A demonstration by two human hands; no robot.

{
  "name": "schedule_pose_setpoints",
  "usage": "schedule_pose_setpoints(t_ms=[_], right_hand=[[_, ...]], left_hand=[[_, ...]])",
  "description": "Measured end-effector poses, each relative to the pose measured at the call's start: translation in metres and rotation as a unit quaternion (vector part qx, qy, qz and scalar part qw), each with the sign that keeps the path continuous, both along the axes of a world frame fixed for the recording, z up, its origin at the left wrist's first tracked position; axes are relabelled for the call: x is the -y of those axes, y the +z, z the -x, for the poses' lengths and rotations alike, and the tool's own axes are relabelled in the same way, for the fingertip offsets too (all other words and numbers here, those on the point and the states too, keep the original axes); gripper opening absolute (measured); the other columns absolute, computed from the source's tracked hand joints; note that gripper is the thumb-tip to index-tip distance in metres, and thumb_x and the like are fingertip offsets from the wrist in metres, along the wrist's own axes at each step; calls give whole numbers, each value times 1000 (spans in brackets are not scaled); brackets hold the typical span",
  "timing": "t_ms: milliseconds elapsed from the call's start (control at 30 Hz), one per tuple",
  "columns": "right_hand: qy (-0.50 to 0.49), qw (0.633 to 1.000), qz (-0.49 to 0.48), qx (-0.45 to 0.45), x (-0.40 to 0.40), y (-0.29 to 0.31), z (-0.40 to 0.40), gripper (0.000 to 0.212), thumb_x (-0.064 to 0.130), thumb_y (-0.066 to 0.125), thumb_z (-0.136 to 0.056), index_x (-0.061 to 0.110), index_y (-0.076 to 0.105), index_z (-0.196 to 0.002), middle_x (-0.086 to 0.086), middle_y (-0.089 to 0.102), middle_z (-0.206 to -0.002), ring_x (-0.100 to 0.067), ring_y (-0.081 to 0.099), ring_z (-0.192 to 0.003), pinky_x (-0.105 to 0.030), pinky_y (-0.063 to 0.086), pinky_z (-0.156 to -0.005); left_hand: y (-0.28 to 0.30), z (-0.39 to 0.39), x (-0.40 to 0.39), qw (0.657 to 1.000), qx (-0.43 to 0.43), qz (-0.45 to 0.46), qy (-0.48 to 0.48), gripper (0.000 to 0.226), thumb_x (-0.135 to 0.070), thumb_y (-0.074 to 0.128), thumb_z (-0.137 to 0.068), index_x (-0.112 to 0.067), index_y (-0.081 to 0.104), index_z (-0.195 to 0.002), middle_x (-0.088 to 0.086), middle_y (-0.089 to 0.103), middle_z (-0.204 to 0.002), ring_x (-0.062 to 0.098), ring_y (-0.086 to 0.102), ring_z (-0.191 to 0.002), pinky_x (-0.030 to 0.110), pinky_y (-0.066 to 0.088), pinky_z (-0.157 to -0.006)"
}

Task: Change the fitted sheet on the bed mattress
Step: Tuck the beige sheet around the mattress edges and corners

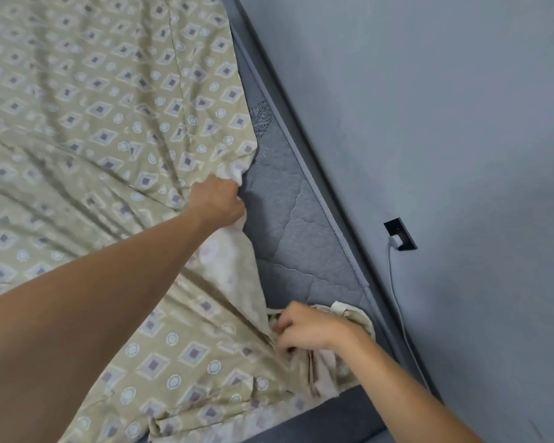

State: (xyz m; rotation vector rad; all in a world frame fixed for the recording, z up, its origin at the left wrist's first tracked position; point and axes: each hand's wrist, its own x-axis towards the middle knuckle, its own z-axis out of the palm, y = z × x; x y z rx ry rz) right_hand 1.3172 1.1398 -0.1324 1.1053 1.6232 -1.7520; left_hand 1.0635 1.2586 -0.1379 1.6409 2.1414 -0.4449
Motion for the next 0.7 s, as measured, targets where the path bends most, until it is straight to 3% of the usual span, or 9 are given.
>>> schedule_pose_setpoints(t_ms=[100, 167, 233, 300, 367, 433, 500, 567, 700], right_hand=[[-134, 987, -70, -59, -1, -2, -17, 30, 37, 70, -67, 8, 63, -61, 11, 58, -86, -14, 58, -78, -36, 42, -74], [-305, 942, -83, -116, -8, -8, -15, 19, 34, 67, -62, 15, 65, -58, 9, 59, -81, -13, 56, -77, -34, 40, -73], [-397, 906, -63, -128, -17, -12, -5, 14, 25, 68, -65, 12, 65, -71, 4, 58, -77, -13, 53, -74, -34, 38, -71], [-430, 894, -63, -112, -27, -17, 6, 34, 36, 76, -69, 18, 64, -96, 8, 68, -97, -11, 63, -88, -32, 46, -80], [-453, 887, -50, -81, -37, -21, 22, 56, 55, 85, -70, 33, 61, -116, 10, 69, -119, -8, 66, -107, -28, 50, -88], [-455, 889, -37, -44, -47, -28, 40, 64, 56, 87, -76, 33, 57, -127, 6, 70, -119, -10, 68, -107, -27, 53, -80], [-404, 912, -74, -23, -52, -34, 52, 53, 50, 88, -78, 25, 66, -120, -1, 74, -104, -14, 70, -92, -30, 53, -74], [-346, 928, -130, -46, -51, -35, 53, 26, 37, 81, -90, 13, 70, -89, -8, 66, -73, -12, 58, -65, -27, 44, -63], [-344, 895, -278, -53, -65, -32, 23, 36, 31, 62, -103, 14, 64, -72, 4, 59, -61, -10, 50, -60, -32, 40, -60]], left_hand=[[5, 0, -8, 978, 175, -103, -49, 60, -35, 47, -90, -25, 54, -149, 10, 61, -144, 33, 50, -137, 45, 42, -109], [7, 3, -8, 951, 258, -142, -98, 73, -39, 51, -90, -30, 35, -161, 4, 51, -155, 30, 45, -142, 48, 38, -116], [10, 4, -6, 952, 224, -179, -111, 78, -38, 56, -91, -39, 26, -163, -1, 41, -160, 29, 37, -146, 56, 35, -116], [10, 3, 2, 968, 152, -189, -57, 74, -36, 61, -91, -38, 31, -159, 1, 36, -158, 30, 33, -144, 60, 36, -113], [7, 4, 9, 983, 107, -143, 34, 67, -41, 59, -93, -32, 34, -155, 10, 35, -155, 37, 34, -141, 61, 40, -109], [1, 8, 16, 986, 95, -45, 131, 66, -46, 59, -90, -26, 36, -148, 17, 39, -147, 41, 37, -137, 57, 39, -105], [-3, 10, 26, 982, 76, 24, 170, 68, -48, 59, -86, -19, 37, -143, 19, 46, -140, 43, 39, -135, 53, 39, -103], [-6, 8, 33, 988, 49, 27, 142, 62, -47, 55, -86, -15, 43, -138, 18, 49, -138, 41, 39, -135, 52, 38, -103], [-6, -3, 29, 986, 125, -43, 100, 23, -38, 55, -94, -16, 55, -87, 2, 60, -94, 34, 60, -105, 39, 43, -79]])
